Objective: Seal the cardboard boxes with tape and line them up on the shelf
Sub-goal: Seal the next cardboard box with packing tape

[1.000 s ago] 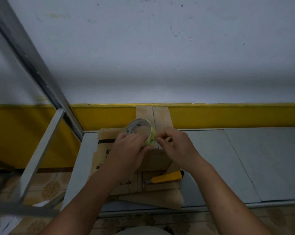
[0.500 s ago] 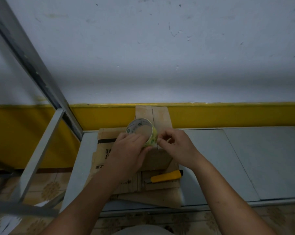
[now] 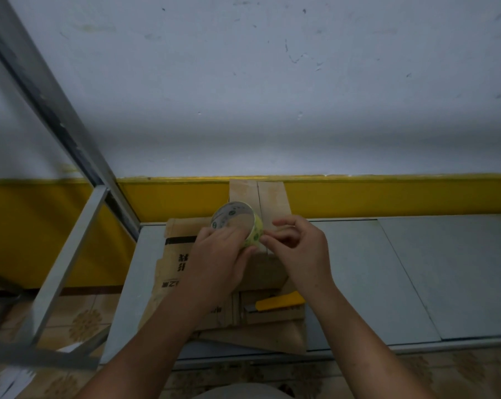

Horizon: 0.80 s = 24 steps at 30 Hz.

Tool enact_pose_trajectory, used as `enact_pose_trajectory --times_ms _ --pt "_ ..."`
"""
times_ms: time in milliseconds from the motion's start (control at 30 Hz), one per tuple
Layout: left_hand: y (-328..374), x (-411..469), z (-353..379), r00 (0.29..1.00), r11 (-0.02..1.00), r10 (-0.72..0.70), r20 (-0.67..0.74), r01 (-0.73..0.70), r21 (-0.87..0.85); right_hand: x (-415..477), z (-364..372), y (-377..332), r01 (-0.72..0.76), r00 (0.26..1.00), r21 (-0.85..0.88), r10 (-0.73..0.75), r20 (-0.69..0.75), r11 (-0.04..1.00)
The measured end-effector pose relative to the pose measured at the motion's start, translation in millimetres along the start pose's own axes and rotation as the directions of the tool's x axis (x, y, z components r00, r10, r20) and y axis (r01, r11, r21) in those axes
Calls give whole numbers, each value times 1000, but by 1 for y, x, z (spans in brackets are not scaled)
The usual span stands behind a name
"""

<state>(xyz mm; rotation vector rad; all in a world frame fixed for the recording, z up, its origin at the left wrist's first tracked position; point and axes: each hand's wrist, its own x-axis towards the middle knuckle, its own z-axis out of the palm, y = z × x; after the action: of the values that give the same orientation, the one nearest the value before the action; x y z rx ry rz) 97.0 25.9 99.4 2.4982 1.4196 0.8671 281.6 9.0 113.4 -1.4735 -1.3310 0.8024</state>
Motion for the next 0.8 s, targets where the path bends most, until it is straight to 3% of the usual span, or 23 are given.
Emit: enact_pose_trajectory --times_ms 333,600,800 --pt "-2 -1 3 1000 1000 4 -13 -4 15 -6 12 -2 -24 996 40 27 -82 999" --pt "8 -2 10 1000 1000 -7 -28 7 25 6 5 -8 -331 943 178 331 28 927" --pt "10 3 8 999 997 -48 -5 48 61 3 3 -6 -251 968 174 244 61 952"
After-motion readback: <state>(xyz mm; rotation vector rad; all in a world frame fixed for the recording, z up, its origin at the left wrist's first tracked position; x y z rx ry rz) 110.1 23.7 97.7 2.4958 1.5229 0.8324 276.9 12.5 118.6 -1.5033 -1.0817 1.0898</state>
